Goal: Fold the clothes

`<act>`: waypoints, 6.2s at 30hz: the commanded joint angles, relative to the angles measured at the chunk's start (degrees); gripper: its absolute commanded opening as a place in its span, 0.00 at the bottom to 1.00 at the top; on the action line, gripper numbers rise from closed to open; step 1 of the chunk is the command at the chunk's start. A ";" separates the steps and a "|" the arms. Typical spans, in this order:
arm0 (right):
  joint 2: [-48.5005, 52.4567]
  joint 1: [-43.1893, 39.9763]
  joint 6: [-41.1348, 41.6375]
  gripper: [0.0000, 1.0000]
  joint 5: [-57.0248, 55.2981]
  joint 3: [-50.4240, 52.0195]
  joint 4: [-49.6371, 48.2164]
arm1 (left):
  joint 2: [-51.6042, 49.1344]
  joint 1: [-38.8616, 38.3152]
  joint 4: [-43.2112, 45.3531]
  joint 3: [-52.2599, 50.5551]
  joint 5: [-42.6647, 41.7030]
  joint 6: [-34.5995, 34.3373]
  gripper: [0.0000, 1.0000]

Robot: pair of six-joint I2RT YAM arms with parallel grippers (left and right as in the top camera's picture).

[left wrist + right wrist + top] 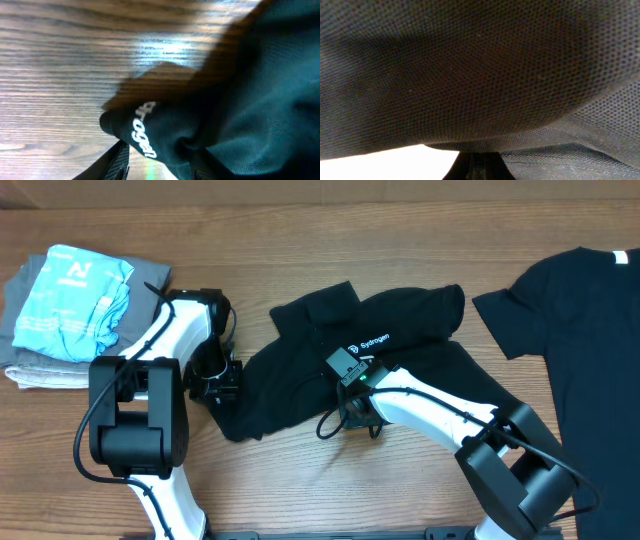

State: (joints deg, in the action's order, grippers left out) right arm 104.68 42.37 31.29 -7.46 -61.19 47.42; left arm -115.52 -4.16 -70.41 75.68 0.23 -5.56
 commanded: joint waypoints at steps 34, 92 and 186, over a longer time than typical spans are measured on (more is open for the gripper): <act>1.42 -0.24 0.46 0.04 0.59 1.25 0.42 | 5.68 1.05 -4.04 4.50 -2.21 5.70 0.42; 1.42 -0.24 0.50 0.04 0.15 1.25 0.50 | 5.64 1.57 3.43 -3.56 -0.48 2.95 0.05; -3.87 -0.37 1.22 0.04 0.00 1.09 1.81 | 5.73 8.07 -0.26 0.33 -8.92 9.73 0.04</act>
State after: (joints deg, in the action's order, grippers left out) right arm 104.44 42.37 31.35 -7.70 -61.14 47.86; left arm -109.84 4.21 -67.85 69.89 -6.44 8.56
